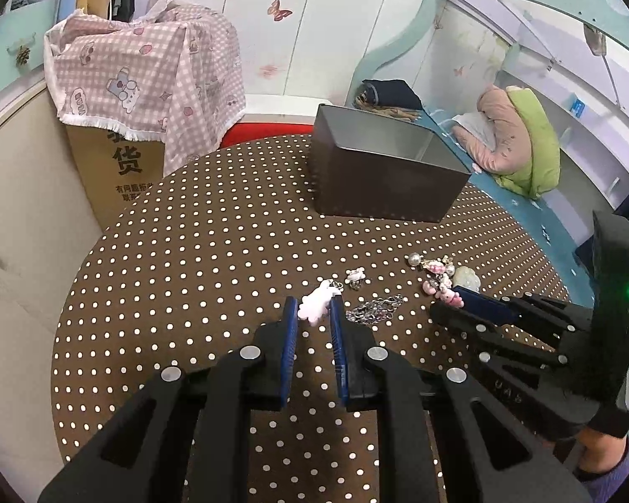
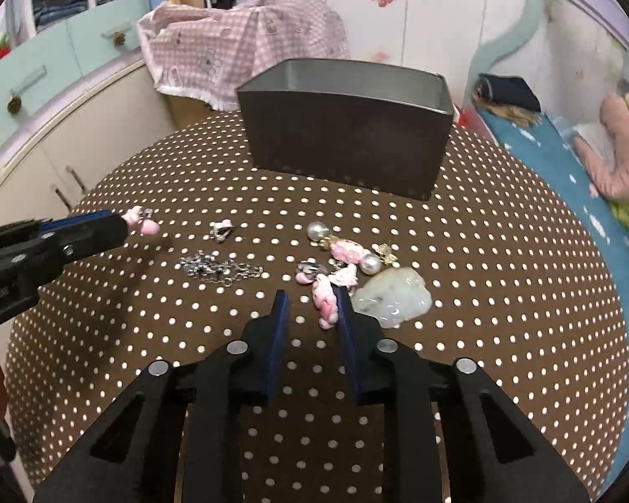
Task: Organize jewelry
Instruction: 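Grasp a pink charm with the left gripper while the right grasps another pink charm, then carry both pink charms into the grey box and open both grippers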
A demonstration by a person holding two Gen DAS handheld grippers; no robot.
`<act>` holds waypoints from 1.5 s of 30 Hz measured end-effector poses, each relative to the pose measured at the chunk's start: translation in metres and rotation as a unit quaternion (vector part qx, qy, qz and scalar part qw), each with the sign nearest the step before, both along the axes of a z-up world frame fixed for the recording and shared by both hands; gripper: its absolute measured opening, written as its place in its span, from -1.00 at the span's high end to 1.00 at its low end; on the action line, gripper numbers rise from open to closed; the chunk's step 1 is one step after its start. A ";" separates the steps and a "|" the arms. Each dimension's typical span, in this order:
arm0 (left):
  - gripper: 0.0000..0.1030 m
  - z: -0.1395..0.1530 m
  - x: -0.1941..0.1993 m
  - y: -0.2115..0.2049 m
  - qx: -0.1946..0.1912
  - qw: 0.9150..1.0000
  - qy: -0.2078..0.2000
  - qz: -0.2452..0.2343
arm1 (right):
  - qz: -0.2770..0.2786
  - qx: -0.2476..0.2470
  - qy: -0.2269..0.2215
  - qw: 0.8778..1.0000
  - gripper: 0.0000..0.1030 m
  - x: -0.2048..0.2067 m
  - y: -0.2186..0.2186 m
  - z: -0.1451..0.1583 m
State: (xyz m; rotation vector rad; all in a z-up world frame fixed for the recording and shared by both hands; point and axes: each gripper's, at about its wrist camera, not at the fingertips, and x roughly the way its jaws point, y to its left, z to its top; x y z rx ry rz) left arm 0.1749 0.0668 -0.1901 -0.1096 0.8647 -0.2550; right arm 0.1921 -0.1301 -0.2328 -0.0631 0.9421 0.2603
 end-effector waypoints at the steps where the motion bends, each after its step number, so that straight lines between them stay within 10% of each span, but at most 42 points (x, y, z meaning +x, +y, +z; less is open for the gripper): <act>1: 0.72 0.001 -0.001 -0.002 -0.001 1.000 -0.001 -0.002 | 0.000 0.000 0.000 1.000 0.64 0.001 0.000 0.000; 26: 0.72 0.098 0.047 -0.045 -0.030 0.993 -0.093 -0.071 | -0.013 0.092 -0.108 0.990 0.83 0.028 -0.054 0.110; 45: 0.71 0.042 0.143 -0.068 -0.002 0.998 0.007 -0.059 | -0.015 0.089 -0.057 0.994 0.83 0.115 -0.043 0.069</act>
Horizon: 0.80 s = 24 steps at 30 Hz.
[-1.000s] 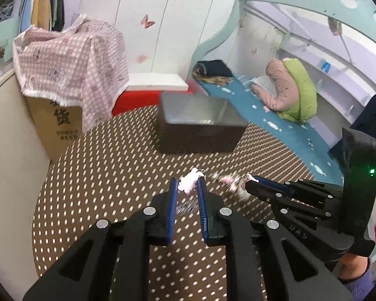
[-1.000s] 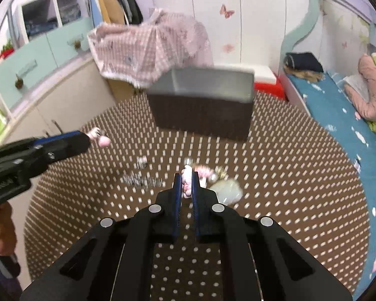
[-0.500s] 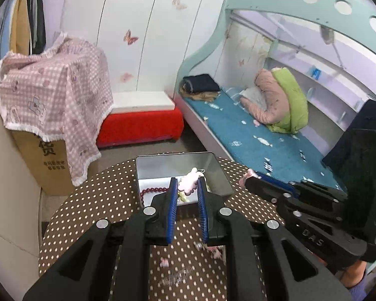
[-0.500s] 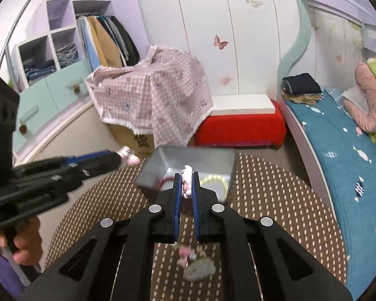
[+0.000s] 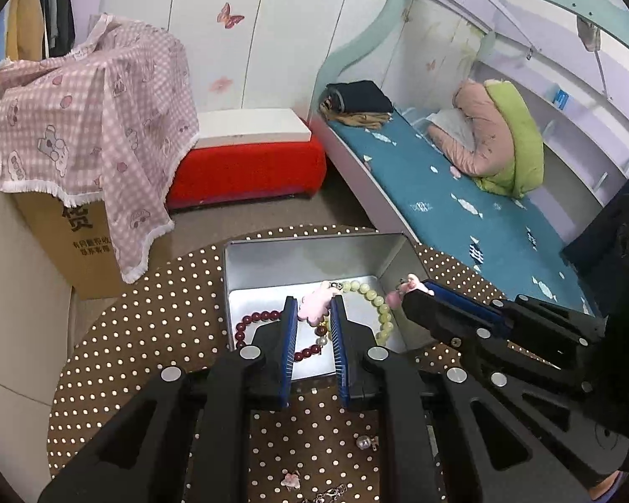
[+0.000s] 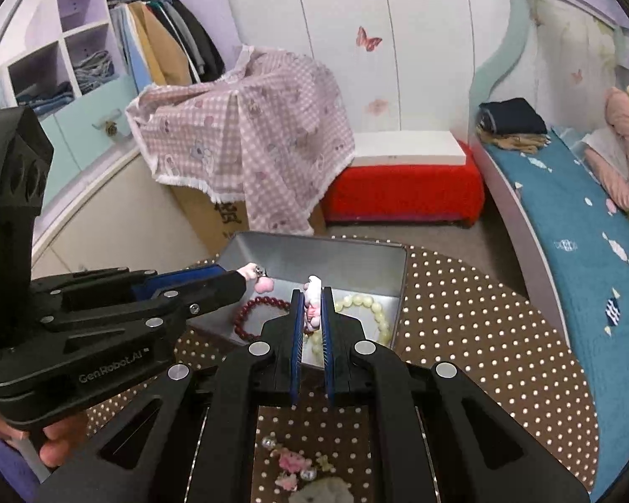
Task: Organize jewelry
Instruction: 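Carry both pink charms into the grey box and open both grippers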
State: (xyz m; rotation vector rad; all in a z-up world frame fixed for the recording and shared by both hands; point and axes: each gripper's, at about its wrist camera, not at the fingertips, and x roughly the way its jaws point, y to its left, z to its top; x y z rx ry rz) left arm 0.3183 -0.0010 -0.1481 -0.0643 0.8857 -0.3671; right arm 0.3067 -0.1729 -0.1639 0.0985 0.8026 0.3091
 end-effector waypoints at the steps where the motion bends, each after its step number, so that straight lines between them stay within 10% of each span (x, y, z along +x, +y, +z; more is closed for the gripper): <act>1: 0.71 -0.001 0.001 0.000 0.002 1.000 0.002 0.002 | 0.000 -0.001 0.002 1.000 0.83 0.002 0.000 -0.002; 24: 0.10 0.009 -0.014 0.010 -0.006 1.000 -0.004 0.027 | -0.006 0.008 0.014 1.000 0.79 -0.005 -0.009 -0.010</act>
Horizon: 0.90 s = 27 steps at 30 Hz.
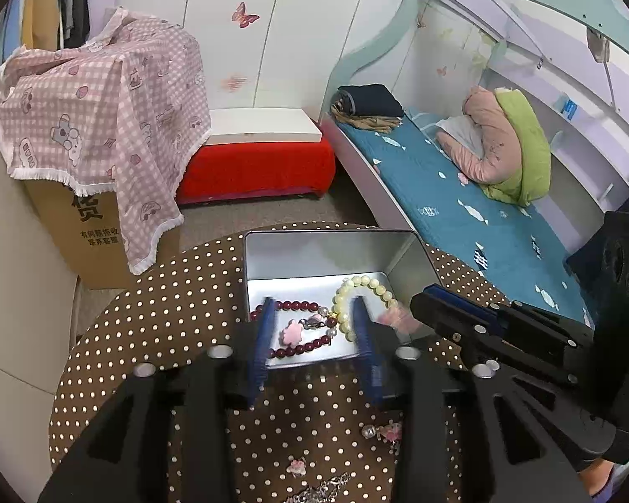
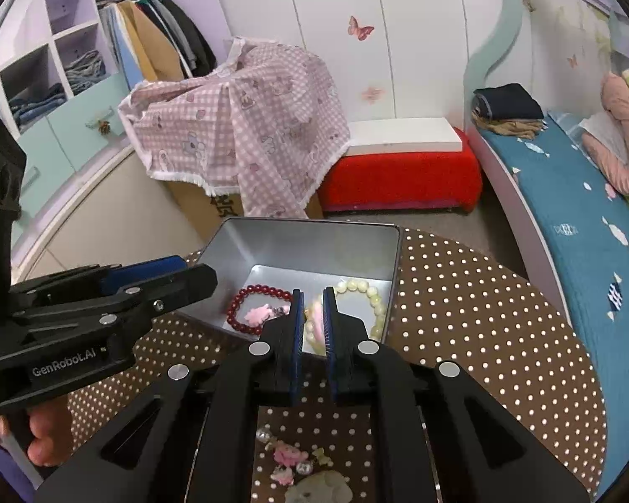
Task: Organize jewelry
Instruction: 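Carry both pink charms into the grey box and open both grippers, then move both open grippers back to the remaining jewelry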
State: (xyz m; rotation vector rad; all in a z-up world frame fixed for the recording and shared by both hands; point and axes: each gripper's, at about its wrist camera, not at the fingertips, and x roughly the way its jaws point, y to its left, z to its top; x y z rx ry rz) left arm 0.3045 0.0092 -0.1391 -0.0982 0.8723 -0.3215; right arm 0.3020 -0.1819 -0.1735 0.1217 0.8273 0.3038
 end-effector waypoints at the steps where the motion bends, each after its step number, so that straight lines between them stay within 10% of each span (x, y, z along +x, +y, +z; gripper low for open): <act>1: 0.02 0.002 -0.003 0.001 -0.001 1.000 -0.005 0.005 | 0.001 0.000 -0.002 1.000 0.79 -0.002 0.000 0.002; 10: -0.28 0.032 -0.052 0.023 -0.015 0.998 -0.062 0.026 | -0.010 -0.010 -0.030 0.999 0.74 -0.041 -0.010 0.033; 14: -0.28 0.032 -0.080 0.035 -0.013 0.996 -0.075 0.040 | -0.020 -0.015 -0.045 0.999 -0.01 -0.068 -0.019 0.040; 27: -0.28 -0.037 -0.129 0.047 -0.022 0.998 -0.014 0.055 | -0.043 -0.026 -0.014 0.999 -0.04 -0.136 -0.036 -0.002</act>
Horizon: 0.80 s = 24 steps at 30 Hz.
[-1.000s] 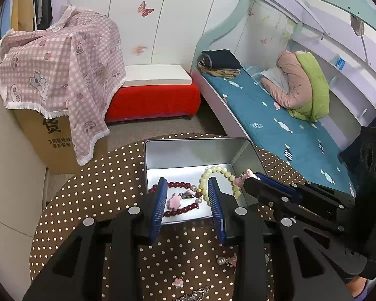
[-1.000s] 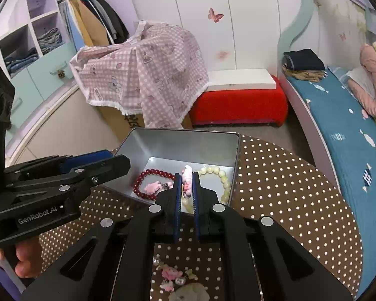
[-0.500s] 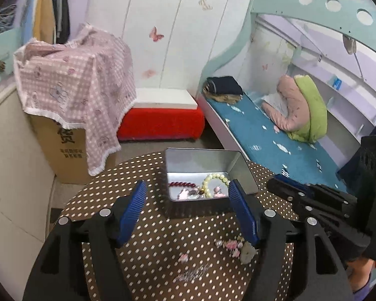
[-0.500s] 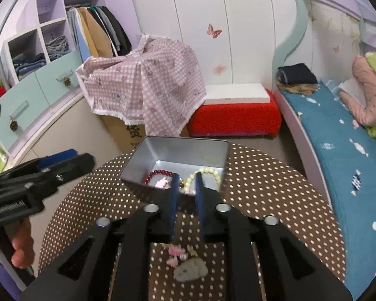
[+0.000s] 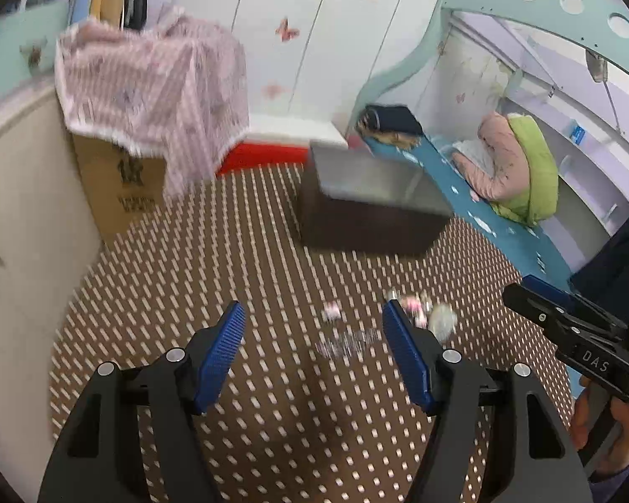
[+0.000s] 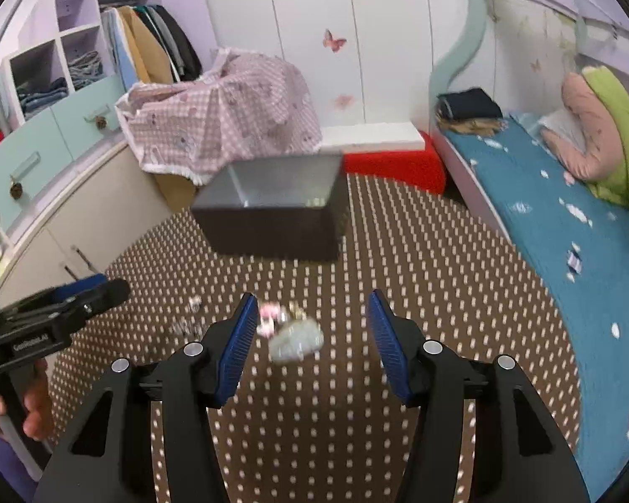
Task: Organize jewelry
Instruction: 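Move both open grippers back to the remaining jewelry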
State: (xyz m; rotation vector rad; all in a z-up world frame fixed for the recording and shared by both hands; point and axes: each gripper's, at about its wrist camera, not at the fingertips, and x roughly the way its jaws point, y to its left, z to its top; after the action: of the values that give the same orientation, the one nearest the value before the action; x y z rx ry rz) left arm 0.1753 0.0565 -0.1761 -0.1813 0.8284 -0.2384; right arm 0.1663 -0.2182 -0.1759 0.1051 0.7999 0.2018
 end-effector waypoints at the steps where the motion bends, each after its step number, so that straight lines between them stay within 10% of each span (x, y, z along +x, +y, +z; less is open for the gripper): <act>1: -0.28 -0.005 0.000 -0.002 0.004 1.000 0.005 0.000 | 0.000 0.001 0.005 1.000 -0.04 -0.003 0.000 -0.005; 15: -0.27 -0.042 0.014 -0.035 0.052 0.998 0.032 -0.019 | -0.004 -0.002 0.042 0.999 -0.04 -0.006 0.004 -0.043; 24: 0.15 -0.043 0.016 -0.046 0.110 0.993 0.021 -0.033 | 0.001 -0.008 0.050 0.999 -0.05 0.005 0.009 -0.050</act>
State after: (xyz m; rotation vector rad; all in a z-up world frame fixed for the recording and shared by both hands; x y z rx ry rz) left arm 0.1911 0.0109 -0.2191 0.0485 0.8965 -0.2037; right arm 0.1708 -0.2094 -0.2255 0.0999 0.9011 0.1935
